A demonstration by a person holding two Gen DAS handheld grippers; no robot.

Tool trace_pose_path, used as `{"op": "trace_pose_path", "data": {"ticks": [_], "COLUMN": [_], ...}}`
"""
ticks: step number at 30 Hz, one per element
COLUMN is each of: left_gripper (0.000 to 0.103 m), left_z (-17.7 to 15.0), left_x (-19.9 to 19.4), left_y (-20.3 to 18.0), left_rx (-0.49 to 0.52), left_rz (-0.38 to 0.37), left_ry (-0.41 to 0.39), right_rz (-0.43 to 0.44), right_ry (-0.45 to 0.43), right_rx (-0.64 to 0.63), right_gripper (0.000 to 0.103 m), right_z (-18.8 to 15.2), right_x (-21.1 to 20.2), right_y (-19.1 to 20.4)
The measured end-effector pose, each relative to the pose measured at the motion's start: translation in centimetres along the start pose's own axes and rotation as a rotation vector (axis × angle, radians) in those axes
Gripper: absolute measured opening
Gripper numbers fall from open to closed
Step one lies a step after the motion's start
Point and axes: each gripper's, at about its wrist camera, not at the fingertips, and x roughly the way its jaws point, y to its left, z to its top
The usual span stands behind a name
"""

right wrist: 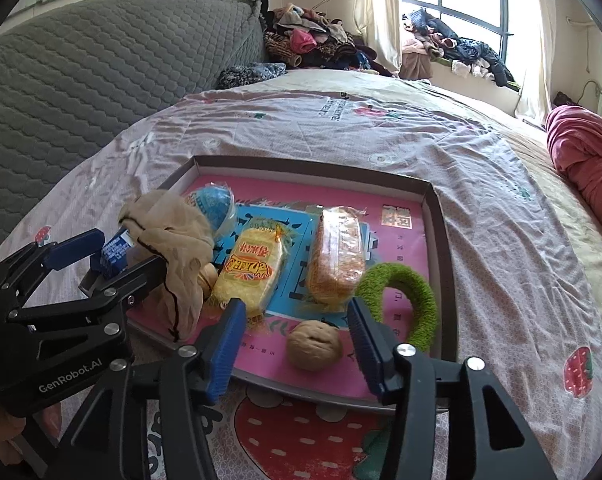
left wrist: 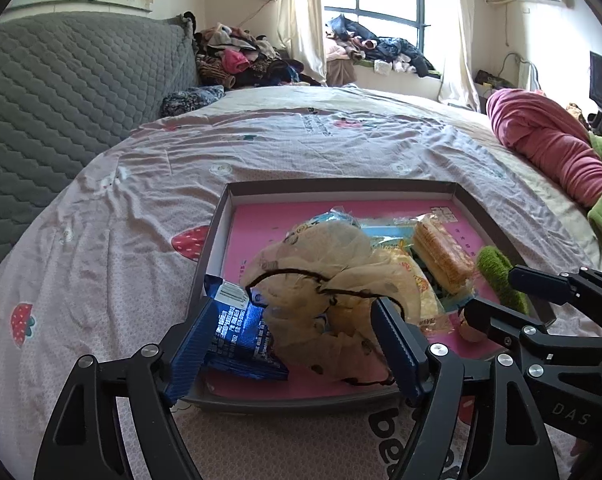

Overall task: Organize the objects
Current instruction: 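Withdraw both open tools up and away from the tray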

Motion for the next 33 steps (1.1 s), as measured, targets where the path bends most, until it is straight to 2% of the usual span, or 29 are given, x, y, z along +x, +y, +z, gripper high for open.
{"op": "trace_pose_path", "data": {"ticks": [2,15,17,22,25,29,33], "left_gripper": [0.082,0.086,0.086,0.102,0.102,0.102,0.102], "left_z": [0.1,0.7,0.9,1.4,1.7,1.7,1.4], "left_x": [-0.2,-1.5,-1.9,-4.2,-5.9,-7.3,-8.1], "left_y": [0.1,0.8,0.8,0.8,0.9,0.9,0.7], "left_rx": [-0.003,-0.025,-0.027,-0.036,-0.045,-0.047,-0.035], "left_rz": [0.002,0.006,0.010,0.020,0.021,0.019,0.037], "left_ry": [-0.006,-0.049,-0.057,-0.116,-0.159,-0.166,-0.141], "right_rz": [-0.006,-0.038,-0.048,-0.054,-0.060,-0.057,-0.062], "right_ry": [-0.012,-0.049,-0.057,-0.106,-0.141,-0.168,-0.158], "right_rx": [0.005,0.031,0.036,0.029,0.032,0.049,0.049], "right_gripper": [0.062,0.074,0.079,0.088,0.090,0.098,0.098], "right_z": [0.1,0.5,0.6,0.9,1.0,0.9,0.8], "right_x": [-0.3,-1.4,-1.9,-3.7,-5.2,-7.0,-8.1], "right_y": [-0.1,-0.7,-0.8,-0.6,-0.5,-0.5,0.0]}}
